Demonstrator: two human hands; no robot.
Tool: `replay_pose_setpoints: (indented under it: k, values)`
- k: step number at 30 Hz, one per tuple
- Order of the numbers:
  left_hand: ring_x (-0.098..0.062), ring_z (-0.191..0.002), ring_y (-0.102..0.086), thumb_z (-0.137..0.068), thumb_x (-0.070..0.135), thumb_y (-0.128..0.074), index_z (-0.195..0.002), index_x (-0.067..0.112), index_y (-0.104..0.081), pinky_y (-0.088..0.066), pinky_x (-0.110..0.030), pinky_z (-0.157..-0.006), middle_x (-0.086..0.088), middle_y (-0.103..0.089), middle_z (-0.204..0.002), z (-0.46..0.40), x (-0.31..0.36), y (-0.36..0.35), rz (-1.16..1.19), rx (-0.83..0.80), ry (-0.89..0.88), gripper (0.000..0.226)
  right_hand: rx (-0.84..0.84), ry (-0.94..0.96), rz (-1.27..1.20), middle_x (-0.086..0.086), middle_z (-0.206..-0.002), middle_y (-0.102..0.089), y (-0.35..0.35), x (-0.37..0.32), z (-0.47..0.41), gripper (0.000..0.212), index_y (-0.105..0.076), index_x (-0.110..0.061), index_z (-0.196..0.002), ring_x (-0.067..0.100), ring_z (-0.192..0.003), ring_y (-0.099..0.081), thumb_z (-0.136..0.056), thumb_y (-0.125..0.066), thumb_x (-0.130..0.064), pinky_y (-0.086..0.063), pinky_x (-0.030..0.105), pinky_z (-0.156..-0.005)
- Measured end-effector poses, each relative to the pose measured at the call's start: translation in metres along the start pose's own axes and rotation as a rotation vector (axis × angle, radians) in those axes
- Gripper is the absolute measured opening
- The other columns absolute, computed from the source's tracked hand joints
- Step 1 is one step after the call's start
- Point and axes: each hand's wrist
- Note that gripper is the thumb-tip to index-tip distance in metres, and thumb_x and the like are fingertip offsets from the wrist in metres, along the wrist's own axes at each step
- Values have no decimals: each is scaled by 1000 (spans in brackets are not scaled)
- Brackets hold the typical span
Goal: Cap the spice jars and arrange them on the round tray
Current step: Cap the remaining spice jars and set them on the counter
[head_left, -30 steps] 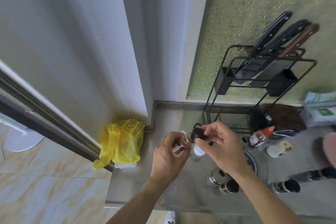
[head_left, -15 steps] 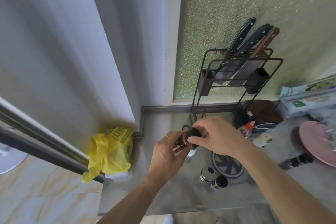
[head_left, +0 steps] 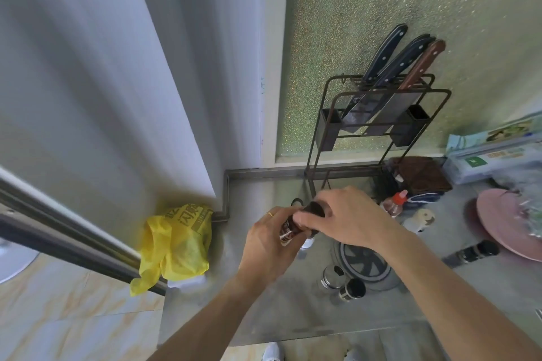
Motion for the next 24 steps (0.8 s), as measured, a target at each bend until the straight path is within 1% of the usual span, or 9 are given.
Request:
replay_pose_setpoints:
  k: [3, 5, 7, 11, 13, 15, 19, 21, 24]
  values:
    - [-4, -87, -64, -84, 41, -76, -120, 30, -65, -52, -17, -75, 13, -69, -104, -2, -2, 1, 4, 8, 6, 40, -24, 67, -117, -7, -104, -70, 3, 2, 1, 45, -59, -27, -117, 10, -84, -66, -80, -78, -41, -58, 34, -83]
    - [-4, -88, -64, -83, 40, -76, -120, 30, -65, -51, -16, -76, 13, -68, -105, -1, -3, 2, 6, 5, 8, 40, -3, 22, 4, -1, -83, -72, 2, -2, -1, 35, -65, -19, -93, 13, -70, -65, -88, -65, -54, -59, 36, -72]
    - [-3, -86, -62, -83, 37, -76, -119, 30, -65, -49, -15, -75, 14, -67, -103, 0, -5, 2, 4, 4, 4, 38, 12, 1, 106, 5, -70, -69, -1, -5, -1, 57, -63, -17, -75, 16, -60, -61, -91, -48, -69, -57, 35, -65]
    - [-5, -85, -64, -83, 41, -77, -117, 29, -66, -51, -18, -74, 14, -68, -102, -2, -4, 2, 8, 2, -8, 37, 12, 65, -70, -5, -101, -70, 0, -2, 2, 42, -60, -26, -117, 12, -80, -62, -82, -76, -42, -57, 35, -84]
    - [-4, -85, -64, -83, 40, -77, -115, 28, -66, -49, -14, -74, 13, -69, -101, -1, -5, 3, 2, 5, -21, 36, -2, 40, 31, -1, -78, -70, 1, -5, 1, 23, -64, -27, -86, 16, -67, -64, -89, -66, -50, -60, 38, -72]
    - [-3, -83, -63, -82, 36, -80, -113, 28, -67, -45, -7, -73, 13, -70, -99, 3, -7, 3, 10, 18, -21, 34, 20, 19, 117, 1, -61, -63, -4, -5, 2, 48, -57, -28, -66, 22, -55, -61, -92, -49, -68, -61, 42, -65]
    - [-4, -84, -66, -80, 36, -81, -113, 29, -68, -51, -15, -74, 12, -71, -98, 7, -12, 2, 58, 8, -19, 35, 8, 49, -123, -9, -100, -69, -16, -1, 8, 57, -57, -29, -125, 8, -78, -66, -77, -77, -54, -60, 30, -77]
    - [-5, -81, -65, -81, 38, -81, -112, 30, -67, -52, -17, -71, 11, -70, -95, 10, -15, 1, 42, -13, -28, 35, 0, 20, -53, -4, -87, -72, -20, -3, 8, 40, -64, -21, -109, 9, -71, -66, -86, -68, -53, -58, 26, -67]
    - [-4, -74, -61, -81, 37, -81, -109, 28, -65, -46, -12, -67, 10, -68, -90, 15, -19, -1, 4, -49, -50, 33, 12, -33, -2, -3, -79, -74, -20, -7, 7, 62, -70, -17, -96, 15, -67, -66, -81, -53, -75, -54, 27, -62]
Point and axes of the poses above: each hand's wrist, its own z-axis away from the middle knuckle, its own y-axis out of the back of the hand, x = y × z
